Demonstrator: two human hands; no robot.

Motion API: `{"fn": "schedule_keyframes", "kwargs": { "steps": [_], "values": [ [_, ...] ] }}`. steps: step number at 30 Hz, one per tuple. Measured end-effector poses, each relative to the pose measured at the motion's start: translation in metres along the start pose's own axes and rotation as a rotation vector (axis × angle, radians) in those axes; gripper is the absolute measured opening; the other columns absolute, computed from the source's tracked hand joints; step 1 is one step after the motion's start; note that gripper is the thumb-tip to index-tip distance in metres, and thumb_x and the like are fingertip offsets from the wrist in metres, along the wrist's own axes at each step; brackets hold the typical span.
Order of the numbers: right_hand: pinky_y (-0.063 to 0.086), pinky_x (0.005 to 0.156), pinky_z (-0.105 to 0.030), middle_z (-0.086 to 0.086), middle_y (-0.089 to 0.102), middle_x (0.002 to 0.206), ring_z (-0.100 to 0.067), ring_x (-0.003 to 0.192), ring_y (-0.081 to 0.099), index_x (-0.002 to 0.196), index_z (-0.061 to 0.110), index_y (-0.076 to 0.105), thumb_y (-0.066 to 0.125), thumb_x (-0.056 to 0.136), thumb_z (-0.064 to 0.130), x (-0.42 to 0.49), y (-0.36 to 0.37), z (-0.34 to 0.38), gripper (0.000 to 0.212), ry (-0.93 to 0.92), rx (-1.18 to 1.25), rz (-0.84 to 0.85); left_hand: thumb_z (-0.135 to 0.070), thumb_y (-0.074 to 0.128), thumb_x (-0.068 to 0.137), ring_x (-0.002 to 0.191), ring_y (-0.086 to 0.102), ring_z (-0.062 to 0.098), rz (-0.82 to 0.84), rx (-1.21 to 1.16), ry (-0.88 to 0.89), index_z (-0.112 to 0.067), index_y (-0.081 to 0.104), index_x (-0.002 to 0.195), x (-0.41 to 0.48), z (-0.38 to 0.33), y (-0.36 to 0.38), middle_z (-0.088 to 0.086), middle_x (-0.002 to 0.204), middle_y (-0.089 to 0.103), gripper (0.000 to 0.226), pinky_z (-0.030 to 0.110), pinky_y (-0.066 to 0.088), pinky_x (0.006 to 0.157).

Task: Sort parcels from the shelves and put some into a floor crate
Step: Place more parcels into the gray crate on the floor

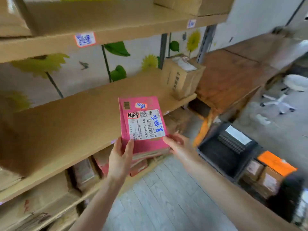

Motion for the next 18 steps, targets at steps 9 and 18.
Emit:
{"fn": "schedule_keyframes", "kwargs": {
  "steps": [9, 18],
  "values": [
    [0.053, 0.084, -0.039, -0.013, 0.068, 0.088, -0.015, 0.073, 0.060, 0.074, 0.016, 0.058, 0.059, 0.089, 0.014, -0.034, -0.269, -0.077, 0.015, 0.144, 0.261, -0.366, -0.027, 0.048, 0.095, 0.094, 0.057, 0.022, 0.334, 0.071, 0.034, -0.013, 0.055, 0.111, -0.083, -0.038, 0.274, 0.003, 0.104, 0.060, 0.022, 0.032, 0.045, 0.079],
    [0.049, 0.097, -0.044, -0.004, 0.066, 0.082, -0.021, 0.086, 0.062, 0.077, 0.011, 0.061, 0.058, 0.090, 0.021, -0.067, -0.488, -0.173, 0.018, 0.329, 0.368, -0.607, -0.021, 0.051, 0.093, 0.094, 0.059, 0.022, 0.704, 0.230, 0.062, -0.010, 0.058, 0.112, -0.174, -0.048, 0.500, 0.006, 0.107, 0.063, 0.023, 0.024, 0.044, 0.070]
  ]
}}
Point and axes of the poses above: each hand's wrist, its own x-axis towards the middle knuckle, its own y-axis out of the palm, z = x × y, the point moved 3 cm from there along x, towards the middle knuckle
